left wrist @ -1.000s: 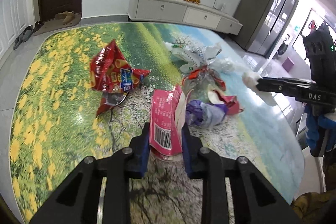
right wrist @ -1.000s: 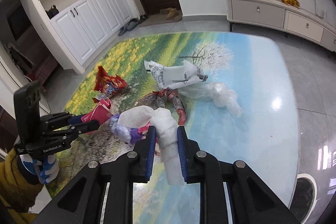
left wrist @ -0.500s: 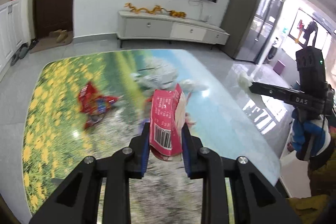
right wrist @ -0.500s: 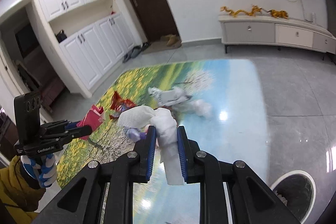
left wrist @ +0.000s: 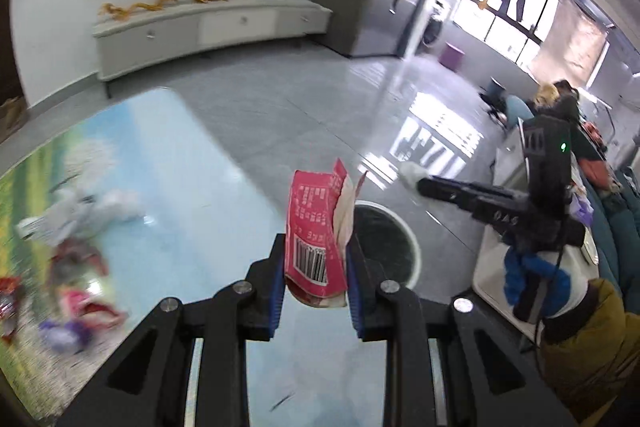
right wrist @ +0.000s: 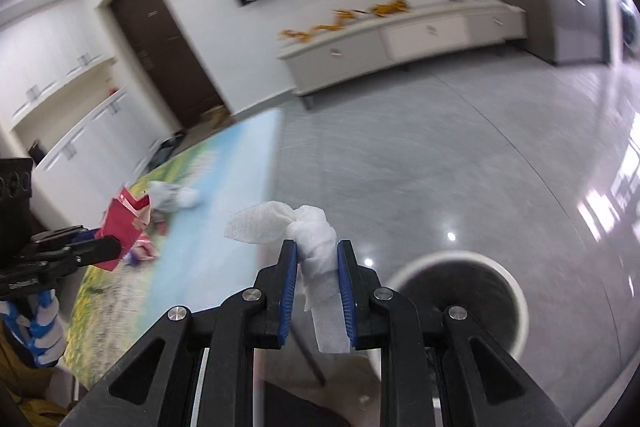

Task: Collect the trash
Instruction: 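Carry the pink bag and white tissue over the bin and open the right gripper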

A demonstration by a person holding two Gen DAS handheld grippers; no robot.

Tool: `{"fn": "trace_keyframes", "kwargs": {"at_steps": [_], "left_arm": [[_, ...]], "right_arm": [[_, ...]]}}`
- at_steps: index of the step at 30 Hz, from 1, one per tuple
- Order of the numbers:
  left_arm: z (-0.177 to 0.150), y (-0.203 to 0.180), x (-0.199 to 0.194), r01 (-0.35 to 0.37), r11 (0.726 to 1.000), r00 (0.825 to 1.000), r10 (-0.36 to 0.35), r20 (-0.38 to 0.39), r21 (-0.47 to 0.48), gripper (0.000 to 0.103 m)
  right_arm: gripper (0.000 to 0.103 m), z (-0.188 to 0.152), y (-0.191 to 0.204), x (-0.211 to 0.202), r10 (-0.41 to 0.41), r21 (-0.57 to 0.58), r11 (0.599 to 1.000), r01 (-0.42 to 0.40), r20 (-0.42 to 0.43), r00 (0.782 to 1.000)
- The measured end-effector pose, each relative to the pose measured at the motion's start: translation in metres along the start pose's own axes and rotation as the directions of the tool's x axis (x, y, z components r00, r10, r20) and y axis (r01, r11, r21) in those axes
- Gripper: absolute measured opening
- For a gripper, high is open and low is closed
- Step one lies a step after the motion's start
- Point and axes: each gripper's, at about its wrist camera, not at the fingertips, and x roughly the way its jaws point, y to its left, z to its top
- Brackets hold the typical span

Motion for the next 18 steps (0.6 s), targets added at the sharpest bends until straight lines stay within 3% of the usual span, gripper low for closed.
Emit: {"fn": "trace_keyframes", "kwargs": {"at_steps": [9, 13, 18], "left_arm": [[0.043, -0.064, 0.107, 0.116, 0.993, 0.984, -0.114, -0.137, 0.007, 0.031], [0.051, -0.076, 0.139, 0.138, 0.99, 0.974, -0.138, -0.18, -0.013, 0.034], [0.048, -0.084, 0.148, 0.137, 0.991, 0.972, -0.136, -0.191, -0.01, 0.036]], "right_arm": [[0.022, -0.03, -0.081, 0.018, -0.121, 0.139, 0.982, 0.132, -0.081, 0.989], [0.043, -0.036, -0.102, 0.025, -0.161, 0.17, 0.969, 0.179, -0.113, 0.98], [0.048, -0.042, -0.117, 0.021, -0.195, 0.203, 0.955, 0.217, -0.122, 0.973]]}}
